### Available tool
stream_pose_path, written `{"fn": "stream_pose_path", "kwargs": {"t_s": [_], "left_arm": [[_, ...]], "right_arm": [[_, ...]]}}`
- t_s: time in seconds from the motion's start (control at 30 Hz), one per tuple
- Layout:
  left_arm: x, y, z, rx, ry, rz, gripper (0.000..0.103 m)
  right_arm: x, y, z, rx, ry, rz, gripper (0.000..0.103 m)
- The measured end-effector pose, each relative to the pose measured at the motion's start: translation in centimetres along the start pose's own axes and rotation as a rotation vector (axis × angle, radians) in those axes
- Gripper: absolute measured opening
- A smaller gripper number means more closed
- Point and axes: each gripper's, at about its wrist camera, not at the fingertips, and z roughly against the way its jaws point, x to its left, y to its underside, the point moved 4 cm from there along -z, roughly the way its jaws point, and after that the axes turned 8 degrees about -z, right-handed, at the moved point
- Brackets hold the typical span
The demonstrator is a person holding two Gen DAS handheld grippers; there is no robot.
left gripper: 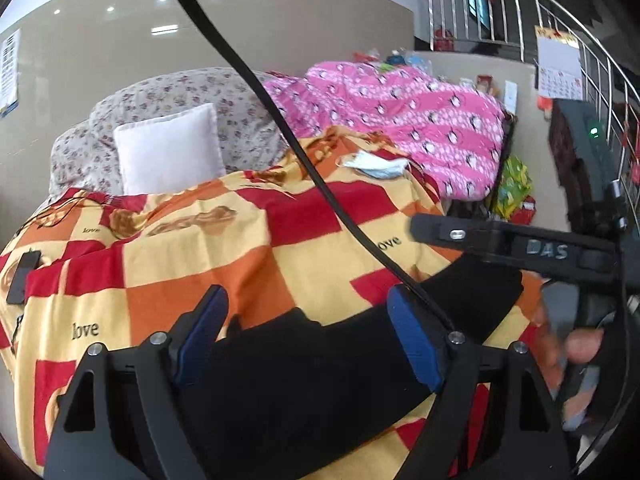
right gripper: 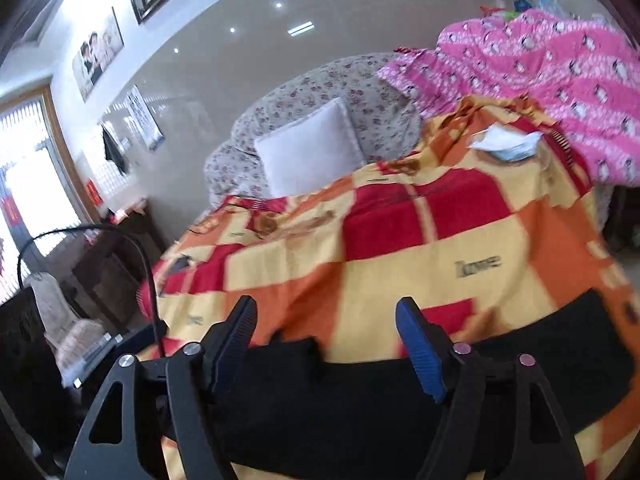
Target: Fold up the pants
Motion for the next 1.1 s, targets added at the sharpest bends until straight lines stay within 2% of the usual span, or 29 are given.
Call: {"fn": "stream_pose_path", "kwargs": {"t_s": [0.13,0.23,0.37,0.43,0.6,0.8,1.0,1.07,1.1], "left_arm": [[-2.6,0.2,-2.5,0.05,0.1,-0.029,0.082],[-5.0,0.1,-5.1,0.089,0.192,-0.052,0.082],[-8.1,-0.6,-8.4,0.15,0.311,-0.048,0.082],[-9.9,-1.5,-10.1,0.168,0.374,-0.047,0.082],[-13.6,-3.3,-13.6,0.192,0.445,-0.078,0.082],[-16.3,-4.9,-17.8,0.234,0.466,-0.113,0.082],[-18.7,-4.6,-21.2,0.302,0.504,-0.167,0.083],[-19.1,-4.3,-21.9,0.322,0.511,-0.172,0.083],[-19.4,-4.0,-22.3,0.338,0.512,-0.177,0.083]], "right_arm": [[-5.1,0.6,2.5,0.027,0.118,0.021,0.075],[-10.3,2.2,4.5,0.086,0.209,0.002,0.075],[-15.3,4.8,6.4,0.149,0.257,-0.072,0.075],[-17.1,5.9,6.9,0.155,0.259,-0.121,0.075],[-19.3,6.8,7.3,0.148,0.218,-0.194,0.075],[-20.0,6.3,6.6,0.117,0.177,-0.201,0.075],[-20.3,5.6,5.6,0.099,0.149,-0.175,0.075],[-20.3,5.4,5.4,0.09,0.143,-0.166,0.073],[-20.4,5.4,5.4,0.085,0.144,-0.165,0.065]]}}
